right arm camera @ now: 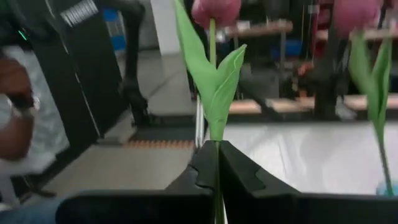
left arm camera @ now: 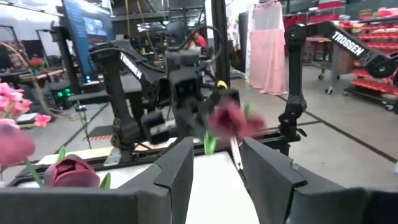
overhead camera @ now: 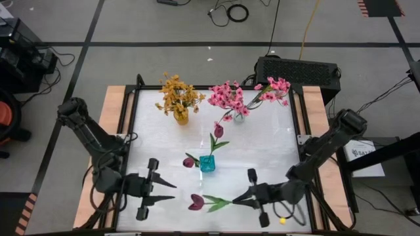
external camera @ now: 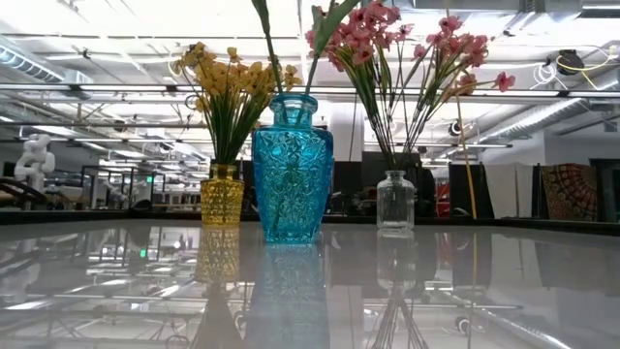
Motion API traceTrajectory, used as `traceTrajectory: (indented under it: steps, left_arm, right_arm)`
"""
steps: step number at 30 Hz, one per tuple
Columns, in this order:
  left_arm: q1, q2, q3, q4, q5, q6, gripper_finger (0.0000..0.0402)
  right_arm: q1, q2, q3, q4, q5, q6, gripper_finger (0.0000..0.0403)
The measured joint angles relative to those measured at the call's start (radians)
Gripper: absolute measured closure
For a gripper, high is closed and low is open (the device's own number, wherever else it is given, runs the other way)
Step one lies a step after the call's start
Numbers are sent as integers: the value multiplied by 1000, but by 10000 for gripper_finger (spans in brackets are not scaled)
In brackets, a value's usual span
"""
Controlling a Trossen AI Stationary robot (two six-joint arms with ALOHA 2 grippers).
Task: Sort flowers into vase by color
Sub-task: Put the dark red flower into the blue vase
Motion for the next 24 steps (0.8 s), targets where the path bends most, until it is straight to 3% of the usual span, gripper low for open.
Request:
traceTrajectory:
  steps: [10, 16, 19, 24]
  left_arm:
    - [29, 50, 0, 41, -18, -85, 259]
    - [102, 159, 0, 270, -12, -24, 259]
    - [138, 222, 0, 431, -9, 0, 259]
    - [176, 308, 14, 520, 99, 55, 259]
  right_arm:
    - [-19, -61, 1, 364, 3, -278, 402]
    - [-59, -36, 1, 651, -7, -431, 402]
    - [-87, 3, 1, 799, -70, -486, 402]
    - [-136, 100, 2, 953, -136, -430, 402]
